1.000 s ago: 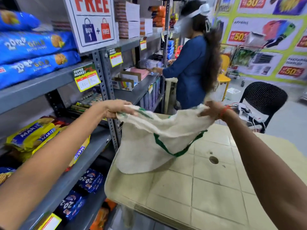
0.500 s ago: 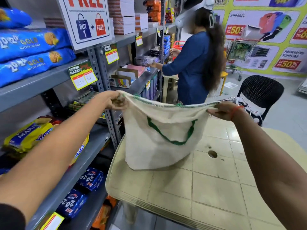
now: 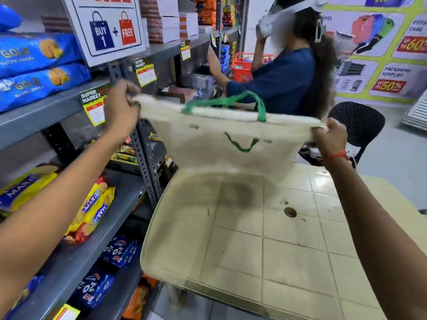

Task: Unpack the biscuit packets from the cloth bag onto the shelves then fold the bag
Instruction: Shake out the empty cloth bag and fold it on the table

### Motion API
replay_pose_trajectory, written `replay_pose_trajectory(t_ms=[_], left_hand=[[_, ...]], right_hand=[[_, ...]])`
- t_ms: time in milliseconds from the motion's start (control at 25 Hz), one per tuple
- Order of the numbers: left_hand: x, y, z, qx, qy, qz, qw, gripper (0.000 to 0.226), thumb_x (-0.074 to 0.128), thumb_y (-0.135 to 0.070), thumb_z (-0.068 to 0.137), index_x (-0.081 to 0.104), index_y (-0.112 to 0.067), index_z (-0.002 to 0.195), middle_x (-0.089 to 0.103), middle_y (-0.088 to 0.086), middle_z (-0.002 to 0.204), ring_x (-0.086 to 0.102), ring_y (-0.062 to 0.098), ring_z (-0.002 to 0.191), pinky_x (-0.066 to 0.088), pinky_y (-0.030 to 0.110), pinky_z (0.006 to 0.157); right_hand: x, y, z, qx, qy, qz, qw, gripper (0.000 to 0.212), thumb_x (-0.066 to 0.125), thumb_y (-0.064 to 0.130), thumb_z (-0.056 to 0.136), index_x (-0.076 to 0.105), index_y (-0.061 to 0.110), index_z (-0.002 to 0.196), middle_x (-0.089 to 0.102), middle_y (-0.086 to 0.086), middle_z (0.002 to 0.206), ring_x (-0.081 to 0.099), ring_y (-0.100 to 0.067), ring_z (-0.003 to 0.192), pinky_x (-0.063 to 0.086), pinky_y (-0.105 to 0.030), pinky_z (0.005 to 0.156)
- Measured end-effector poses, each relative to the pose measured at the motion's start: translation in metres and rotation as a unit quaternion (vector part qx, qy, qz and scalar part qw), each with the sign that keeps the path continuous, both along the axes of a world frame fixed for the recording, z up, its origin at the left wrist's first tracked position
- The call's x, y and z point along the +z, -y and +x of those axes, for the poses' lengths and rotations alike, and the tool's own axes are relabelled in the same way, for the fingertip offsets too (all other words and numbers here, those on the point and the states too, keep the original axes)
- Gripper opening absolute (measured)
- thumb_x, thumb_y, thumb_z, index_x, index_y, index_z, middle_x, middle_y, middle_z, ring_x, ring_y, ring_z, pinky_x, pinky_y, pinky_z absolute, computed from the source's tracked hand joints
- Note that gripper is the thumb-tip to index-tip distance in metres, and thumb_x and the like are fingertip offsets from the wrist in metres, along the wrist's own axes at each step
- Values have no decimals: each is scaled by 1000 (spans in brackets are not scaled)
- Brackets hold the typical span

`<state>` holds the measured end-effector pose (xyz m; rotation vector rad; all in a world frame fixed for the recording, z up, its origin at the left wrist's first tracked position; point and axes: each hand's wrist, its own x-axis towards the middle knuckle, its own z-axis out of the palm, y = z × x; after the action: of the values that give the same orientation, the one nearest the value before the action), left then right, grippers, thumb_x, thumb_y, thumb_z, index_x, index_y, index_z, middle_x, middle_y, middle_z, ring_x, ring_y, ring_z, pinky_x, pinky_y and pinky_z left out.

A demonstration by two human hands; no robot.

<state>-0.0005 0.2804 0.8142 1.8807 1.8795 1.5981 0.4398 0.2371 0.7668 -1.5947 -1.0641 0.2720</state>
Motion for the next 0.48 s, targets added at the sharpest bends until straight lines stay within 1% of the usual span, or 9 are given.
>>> replay_pose_trajectory(t_ms=[40,80,120,200,280,320,360,440,480], left_hand=[[-25,7,-10,-1,-50,-92,995,33,53,7,74,63,-13,97,59,3,85,54,21,74,46,25,64],[-54,11,-22,-16,-104,-187,977,31,56,9,73,65,-8,97,60,9,84,55,25,70,47,22,55],[-83,17,-29,-55,-149,-277,948,27,58,11,73,67,-3,93,59,11,78,53,25,61,43,14,45],[-135,31,-39,-148,-177,-417,879,16,62,8,76,67,-4,84,54,8,62,48,12,44,32,9,33],[-177,42,-44,-241,-89,-524,812,12,65,1,81,64,-9,76,53,7,61,47,4,41,38,12,37],[-193,46,-47,-272,-28,-572,773,6,66,-3,82,65,-8,79,56,8,65,49,5,47,42,15,43],[-205,51,-49,-297,23,-614,731,3,67,-6,82,68,-5,84,58,7,69,51,8,54,45,17,49],[-223,53,-60,-309,71,-687,654,22,73,-10,73,70,-1,93,66,5,73,56,10,60,51,18,56],[-231,52,-65,-308,85,-713,624,30,77,-10,67,70,0,94,69,6,75,61,10,61,54,16,59]], right_hand=[[-18,6,9,21,62,-118,991,11,55,17,78,56,6,76,53,-15,66,54,-22,52,50,-31,43],[-37,14,17,71,76,-243,964,11,57,15,83,59,5,88,56,-16,68,54,-22,48,49,-26,37],[-54,23,23,122,52,-367,921,7,56,12,88,57,6,91,57,-16,68,55,-20,43,50,-22,35],[-85,41,27,183,34,-532,826,15,54,7,90,56,4,76,57,-12,65,55,-17,42,53,-23,40],[-119,51,34,173,56,-594,784,22,53,1,87,55,5,66,56,-11,61,56,-17,42,52,-22,40],[-143,52,44,151,62,-591,790,17,55,-1,84,55,4,68,58,-12,63,58,-18,40,52,-22,38],[-178,44,73,134,17,-594,793,4,60,-1,78,58,1,75,60,-13,67,62,-20,41,55,-25,39],[-270,19,141,136,-24,-596,791,42,65,7,66,61,-1,108,67,-14,79,70,-26,50,61,-39,54],[-284,21,146,156,-64,-615,770,45,63,10,70,60,-1,113,71,-12,76,71,-26,52,62,-40,59]])
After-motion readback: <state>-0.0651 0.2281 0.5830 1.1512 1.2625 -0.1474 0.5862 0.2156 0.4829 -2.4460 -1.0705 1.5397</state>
